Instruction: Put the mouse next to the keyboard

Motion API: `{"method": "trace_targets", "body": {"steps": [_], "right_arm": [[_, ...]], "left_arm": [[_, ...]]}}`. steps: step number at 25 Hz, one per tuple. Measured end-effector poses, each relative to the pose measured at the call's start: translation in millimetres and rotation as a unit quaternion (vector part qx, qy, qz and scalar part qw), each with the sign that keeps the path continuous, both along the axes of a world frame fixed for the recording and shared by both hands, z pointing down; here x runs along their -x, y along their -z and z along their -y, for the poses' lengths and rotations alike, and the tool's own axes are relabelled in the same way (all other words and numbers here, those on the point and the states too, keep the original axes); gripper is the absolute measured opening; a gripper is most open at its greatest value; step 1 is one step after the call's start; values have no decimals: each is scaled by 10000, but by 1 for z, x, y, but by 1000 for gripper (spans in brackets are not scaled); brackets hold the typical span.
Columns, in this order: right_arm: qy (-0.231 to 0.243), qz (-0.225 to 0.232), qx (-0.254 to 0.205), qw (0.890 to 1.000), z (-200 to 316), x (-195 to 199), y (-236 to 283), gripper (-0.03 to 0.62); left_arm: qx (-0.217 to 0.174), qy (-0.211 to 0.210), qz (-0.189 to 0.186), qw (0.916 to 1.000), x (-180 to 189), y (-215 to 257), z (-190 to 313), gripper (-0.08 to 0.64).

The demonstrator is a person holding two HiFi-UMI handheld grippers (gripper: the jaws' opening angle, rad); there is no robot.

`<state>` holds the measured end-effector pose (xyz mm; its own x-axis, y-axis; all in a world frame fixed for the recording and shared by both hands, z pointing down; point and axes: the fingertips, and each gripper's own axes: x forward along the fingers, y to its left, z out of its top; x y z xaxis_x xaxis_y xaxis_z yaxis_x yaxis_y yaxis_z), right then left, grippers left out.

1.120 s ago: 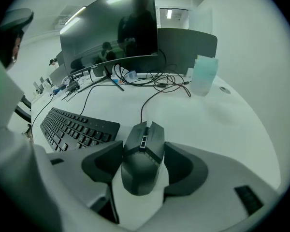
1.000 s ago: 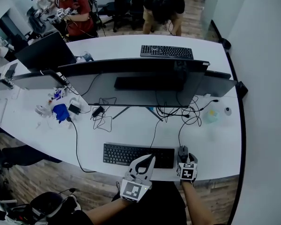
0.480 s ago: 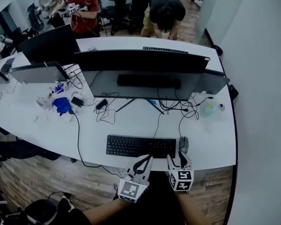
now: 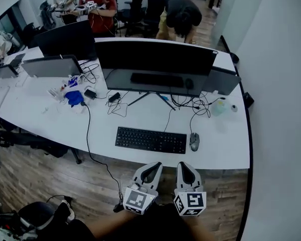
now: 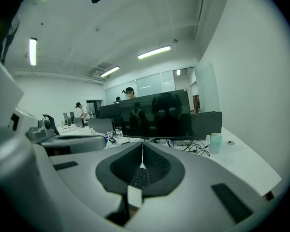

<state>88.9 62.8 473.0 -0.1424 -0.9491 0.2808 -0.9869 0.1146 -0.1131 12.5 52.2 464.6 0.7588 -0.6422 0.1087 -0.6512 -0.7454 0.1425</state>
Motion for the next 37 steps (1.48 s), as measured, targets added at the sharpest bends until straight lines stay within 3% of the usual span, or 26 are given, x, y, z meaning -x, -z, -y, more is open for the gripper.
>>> {"method": "trace_targets", "body": {"steps": [7, 15, 25, 37], "right_arm": [[556, -46, -546, 9970, -90, 5, 31, 20], [660, -68, -563, 9962, -171, 0, 29, 18], [577, -273, -735, 9953, -192, -1, 39, 18], [449, -262, -608, 9968, -173, -1, 33, 18]], "left_arm": [[-95, 636, -50, 9979, -5, 11, -95, 5], [-87, 869, 97, 9961, -5, 11, -180, 5], [-327, 726, -49, 9968, -14, 28, -199, 5], [-233, 593, -176, 9978, -17, 20, -178, 5]]}}
